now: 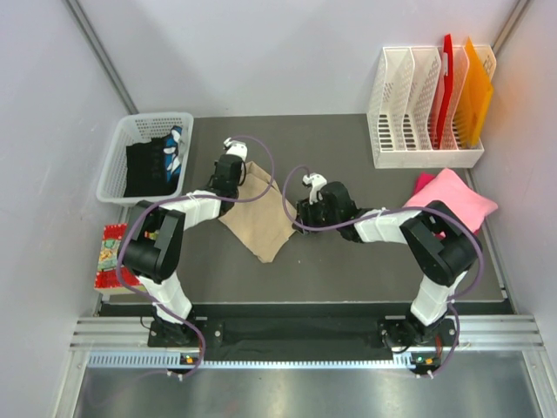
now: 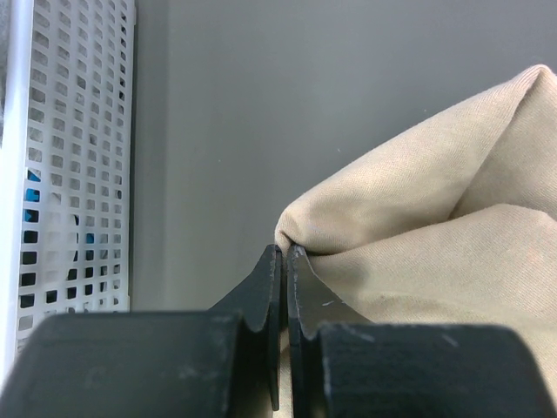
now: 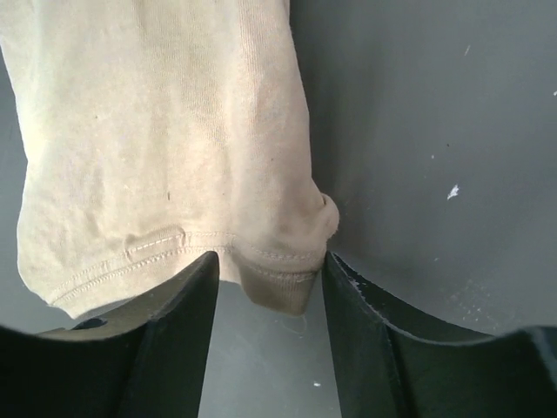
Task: Fold and stack the t-shirts
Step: Flatten the tshirt out
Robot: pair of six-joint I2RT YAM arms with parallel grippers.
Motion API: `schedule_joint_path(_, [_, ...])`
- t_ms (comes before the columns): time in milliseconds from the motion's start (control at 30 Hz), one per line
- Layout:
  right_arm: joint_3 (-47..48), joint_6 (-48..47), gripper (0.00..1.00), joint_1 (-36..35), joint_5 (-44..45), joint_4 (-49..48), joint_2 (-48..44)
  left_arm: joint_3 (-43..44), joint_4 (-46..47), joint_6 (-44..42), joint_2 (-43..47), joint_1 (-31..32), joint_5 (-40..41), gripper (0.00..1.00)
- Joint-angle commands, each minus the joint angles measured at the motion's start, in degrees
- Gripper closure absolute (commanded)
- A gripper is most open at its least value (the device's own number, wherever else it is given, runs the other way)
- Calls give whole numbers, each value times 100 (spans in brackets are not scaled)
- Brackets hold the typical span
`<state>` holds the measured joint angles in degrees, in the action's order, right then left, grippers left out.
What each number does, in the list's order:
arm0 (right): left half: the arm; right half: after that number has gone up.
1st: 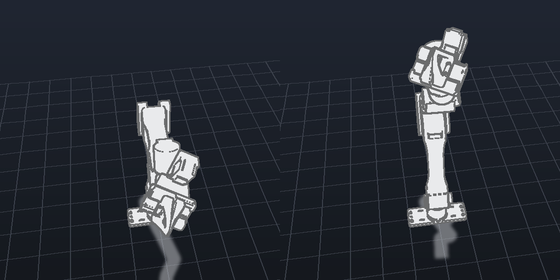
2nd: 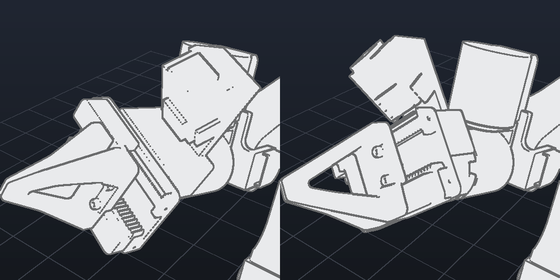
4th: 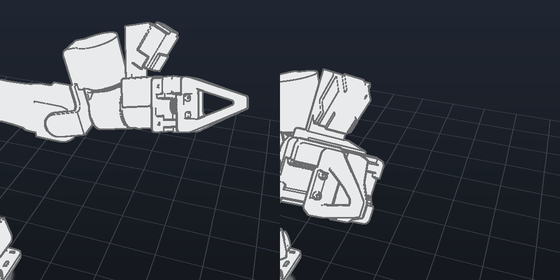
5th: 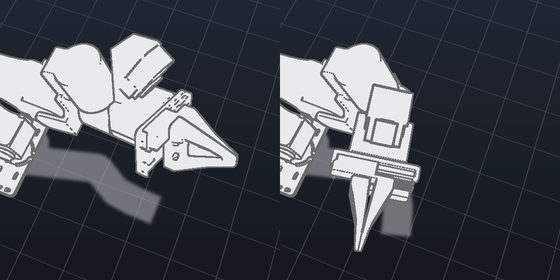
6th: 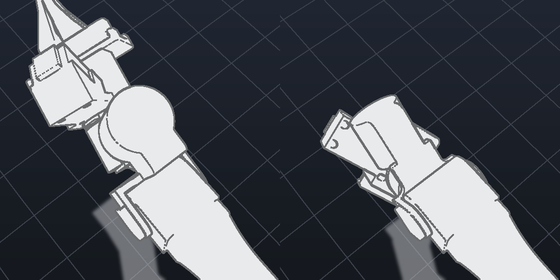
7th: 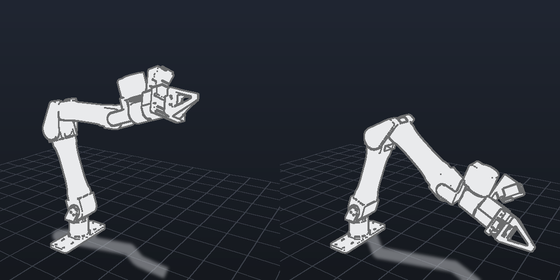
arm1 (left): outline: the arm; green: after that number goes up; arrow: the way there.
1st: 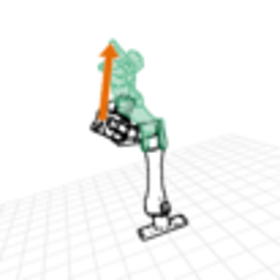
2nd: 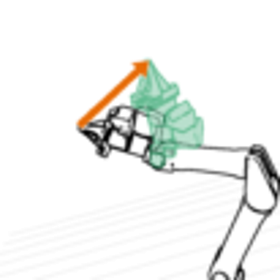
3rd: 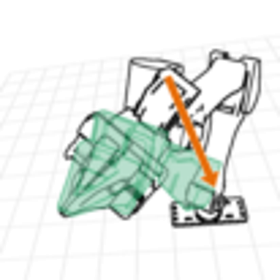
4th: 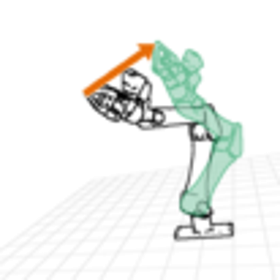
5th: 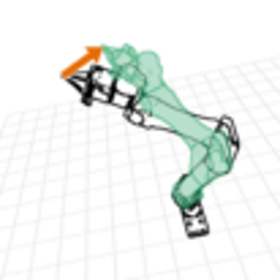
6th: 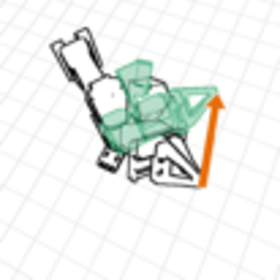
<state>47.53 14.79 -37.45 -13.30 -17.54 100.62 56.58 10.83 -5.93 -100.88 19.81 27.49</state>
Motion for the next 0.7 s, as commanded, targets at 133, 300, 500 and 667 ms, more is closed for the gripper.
schedule_joint_path(133, [125, -63, 77, -157, 187, -136, -192, 82, 271, 13, -63, -21, 143, 100])
schedule_joint_path(300, [151, -81, 92, -245, 328, 31, -420, 73, 279, 13, -63, -30, 161, 100])
schedule_joint_path(500, [397, -230, 100, -605, 766, 567, -1271, 64, 236, -4, -2, -30, 161, 100])
schedule_joint_path(667, [828, -397, 100, -869, 1215, 1234, -2070, 125, -1, -57, 95, -13, -76, 67])
